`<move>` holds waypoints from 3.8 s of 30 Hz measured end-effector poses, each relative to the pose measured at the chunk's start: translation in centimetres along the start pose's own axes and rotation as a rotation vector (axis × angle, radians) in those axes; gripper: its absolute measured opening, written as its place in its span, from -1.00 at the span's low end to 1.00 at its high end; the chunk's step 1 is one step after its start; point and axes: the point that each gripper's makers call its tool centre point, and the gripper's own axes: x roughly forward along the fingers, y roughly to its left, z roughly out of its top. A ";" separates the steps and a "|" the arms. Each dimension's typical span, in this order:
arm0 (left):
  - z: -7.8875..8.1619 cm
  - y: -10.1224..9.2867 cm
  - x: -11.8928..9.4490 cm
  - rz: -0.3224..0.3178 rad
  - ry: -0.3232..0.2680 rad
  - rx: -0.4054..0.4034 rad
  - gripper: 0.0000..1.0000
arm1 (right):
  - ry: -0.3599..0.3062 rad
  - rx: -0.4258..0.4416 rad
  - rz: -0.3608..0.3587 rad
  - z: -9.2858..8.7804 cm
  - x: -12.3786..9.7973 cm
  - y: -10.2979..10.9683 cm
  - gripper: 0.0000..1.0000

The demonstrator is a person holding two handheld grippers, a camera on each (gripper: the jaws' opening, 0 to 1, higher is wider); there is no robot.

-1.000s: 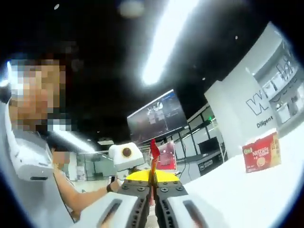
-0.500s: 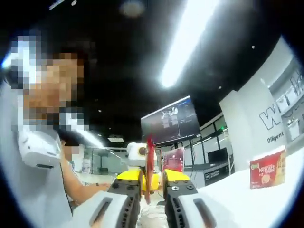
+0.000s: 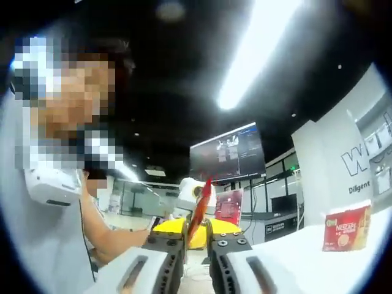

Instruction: Tear open the coffee pouch, take out the coffee, and pour the coffee from the pouch into the cup

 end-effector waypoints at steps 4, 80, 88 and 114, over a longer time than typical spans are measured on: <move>0.2 1.4 -0.1 0.061 -0.010 0.027 -0.89 | 0.024 -0.006 -0.046 -0.1 -0.2 -0.8 -0.94; -3.4 2.3 -9.6 0.599 -0.346 0.078 -0.56 | 0.009 0.026 -0.203 -3.1 -2.2 -0.6 -0.92; -2.6 1.4 -5.4 0.389 -0.112 0.207 -0.72 | 0.094 0.043 -0.099 -1.7 -0.6 -0.1 -0.92; -0.6 -0.5 -5.1 0.294 -0.329 0.020 -0.92 | -0.158 0.093 -0.062 0.3 -0.7 0.7 -0.79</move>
